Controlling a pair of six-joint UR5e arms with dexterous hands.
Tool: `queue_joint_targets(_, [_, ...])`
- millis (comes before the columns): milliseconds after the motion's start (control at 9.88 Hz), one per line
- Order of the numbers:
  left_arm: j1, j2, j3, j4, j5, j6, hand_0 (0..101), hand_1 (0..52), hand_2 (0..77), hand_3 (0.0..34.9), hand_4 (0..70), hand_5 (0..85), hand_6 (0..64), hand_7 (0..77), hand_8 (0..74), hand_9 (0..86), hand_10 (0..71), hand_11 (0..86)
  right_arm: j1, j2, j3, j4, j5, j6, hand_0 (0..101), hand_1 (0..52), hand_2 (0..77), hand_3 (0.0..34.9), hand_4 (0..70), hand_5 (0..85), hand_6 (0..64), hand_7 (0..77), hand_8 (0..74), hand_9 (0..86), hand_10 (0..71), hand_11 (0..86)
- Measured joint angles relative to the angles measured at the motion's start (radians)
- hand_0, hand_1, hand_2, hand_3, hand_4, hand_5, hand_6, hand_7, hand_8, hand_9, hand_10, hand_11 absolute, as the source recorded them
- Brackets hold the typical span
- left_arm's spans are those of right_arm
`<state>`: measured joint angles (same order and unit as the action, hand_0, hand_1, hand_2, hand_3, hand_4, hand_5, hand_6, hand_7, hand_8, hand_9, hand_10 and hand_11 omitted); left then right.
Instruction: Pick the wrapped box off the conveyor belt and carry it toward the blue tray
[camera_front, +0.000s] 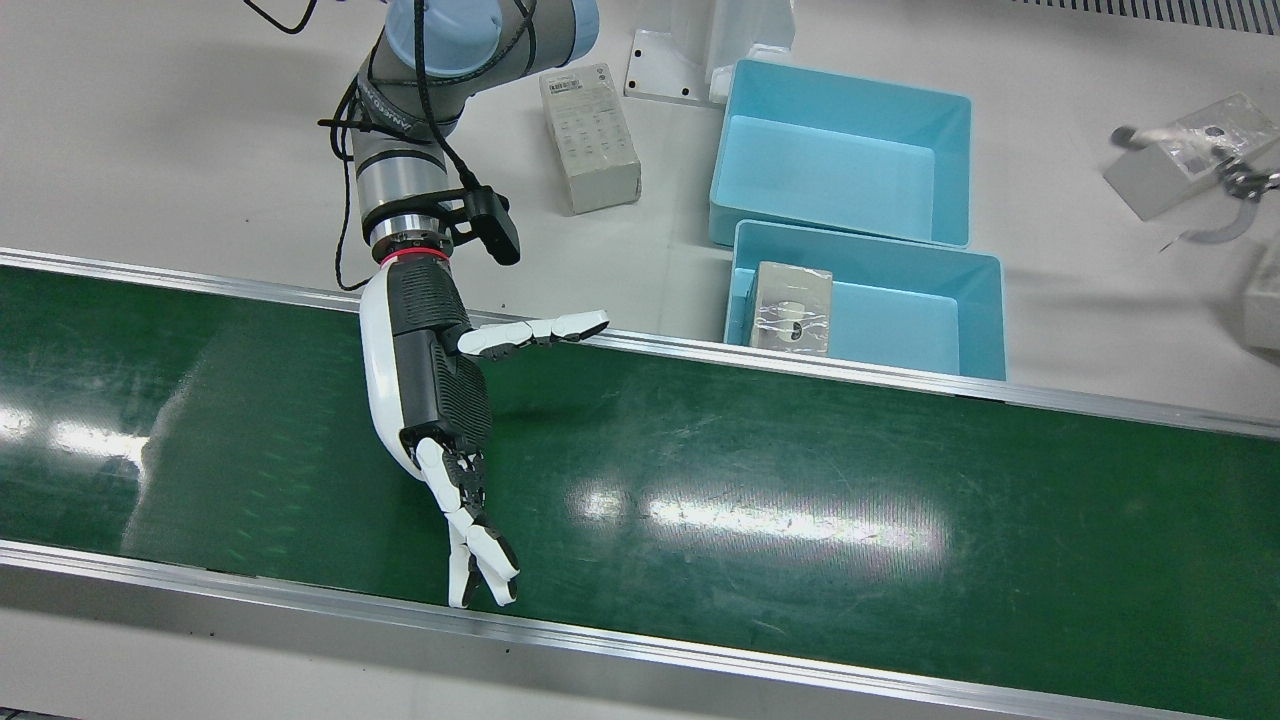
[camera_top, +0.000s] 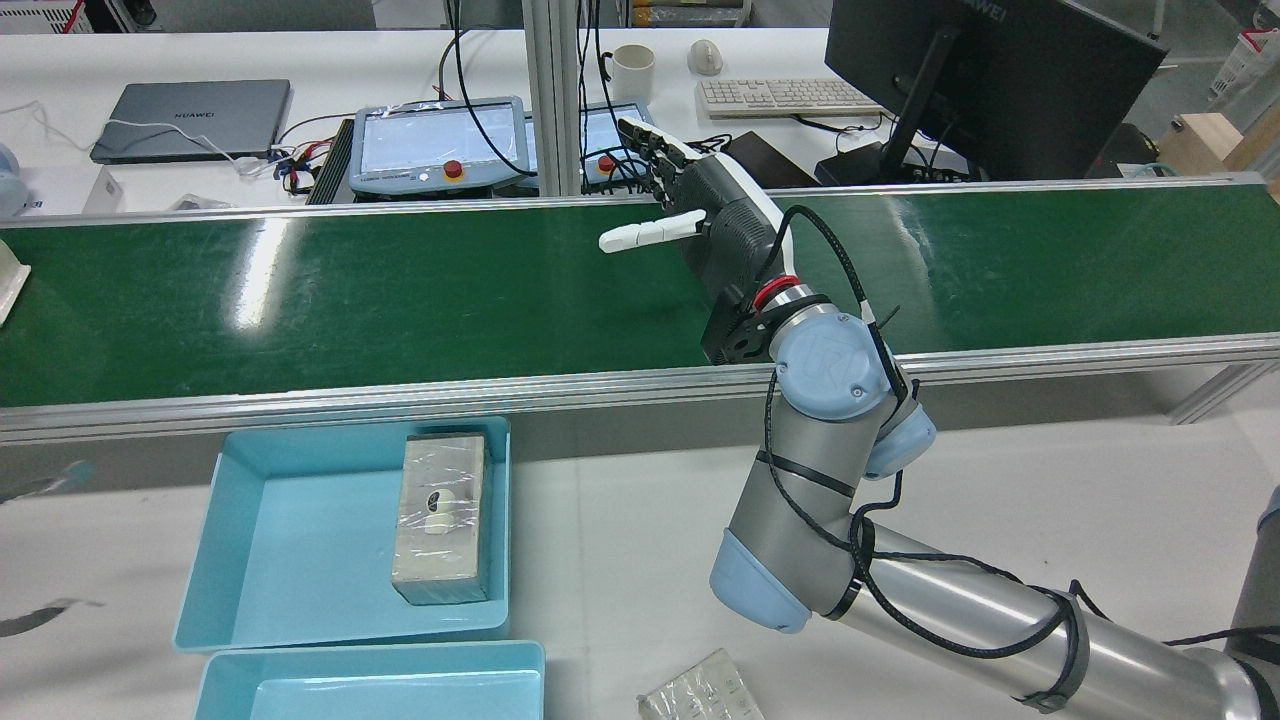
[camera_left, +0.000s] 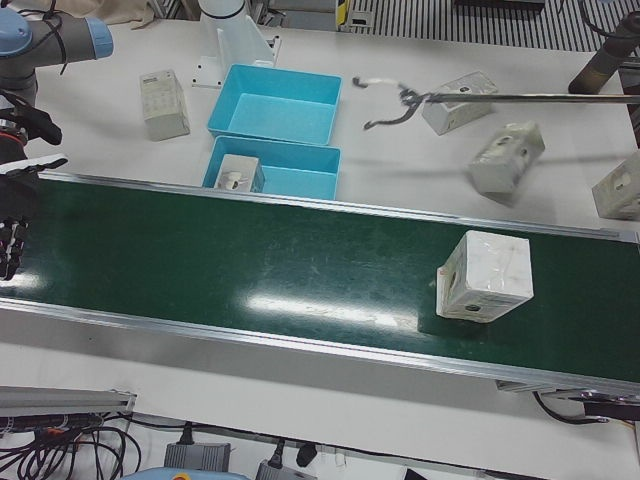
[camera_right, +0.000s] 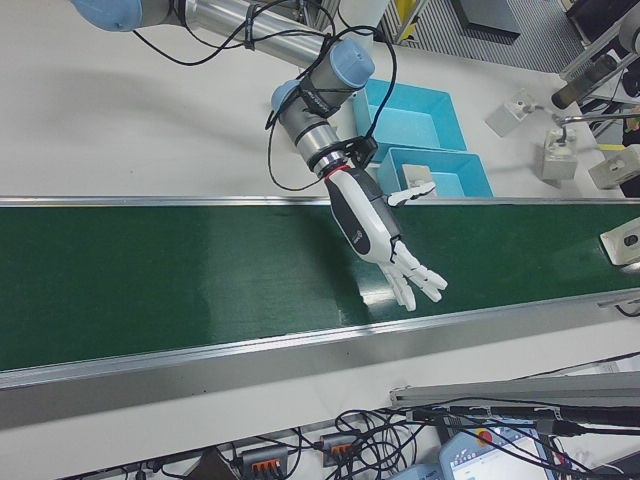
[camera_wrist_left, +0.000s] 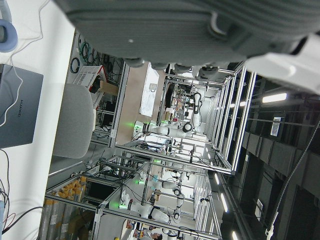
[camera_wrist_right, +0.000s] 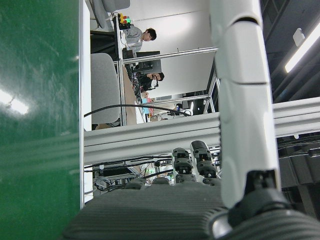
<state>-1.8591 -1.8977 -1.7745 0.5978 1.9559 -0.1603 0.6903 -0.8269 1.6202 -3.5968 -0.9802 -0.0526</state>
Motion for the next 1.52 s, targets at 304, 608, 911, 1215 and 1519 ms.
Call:
queue_joint_targets(304, [0.000,0.000,0.000,0.000,0.000,0.000,0,0.0,0.5,0.0,0.0,1.1,0.5,0.5,0.5,0.5,0.5,0.5,-0.002,0.008,-0.005,0.000,0.000,-0.009,51,17.5,4.9,0.1,8.2,11.5,1.6,2.2,0.0,1.1,0.0,1.1])
queue_joint_targets(608, [0.000,0.000,0.000,0.000,0.000,0.000,0,0.0,0.5,0.0,0.0,1.1,0.5,0.5,0.5,0.5,0.5,0.5,-0.003,0.020,-0.012,0.000,0.001,-0.028,51,17.5,4.9,0.1,9.3,12.5,1.6,2.2,0.0,1.1,0.0,1.1])
queue_joint_targets(911, [0.000,0.000,0.000,0.000,0.000,0.000,0,0.0,0.5,0.0,0.0,1.1,0.5,0.5,0.5,0.5,0.5,0.5,-0.003,0.021,-0.014,0.000,0.003,-0.040,51,17.5,4.9,0.1,9.3,12.5,2.7,3.8,0.0,1.1,0.0,1.1])
queue_joint_targets(1215, [0.000,0.000,0.000,0.000,0.000,0.000,0,0.0,0.5,0.0,0.0,1.1,0.5,0.5,0.5,0.5,0.5,0.5,-0.003,0.018,-0.014,0.000,0.004,-0.041,51,17.5,5.5,0.0,9.3,12.5,2.7,3.8,0.0,1.1,0.0,1.1])
queue_joint_targets(1519, [0.000,0.000,0.000,0.000,0.000,0.000,0,0.0,0.5,0.0,0.0,1.1,0.5,0.5,0.5,0.5,0.5,0.5,-0.003,0.015,-0.014,0.000,0.006,-0.041,51,17.5,5.5,0.0,9.8,12.5,2.2,2.2,0.0,1.1,0.0,1.1])
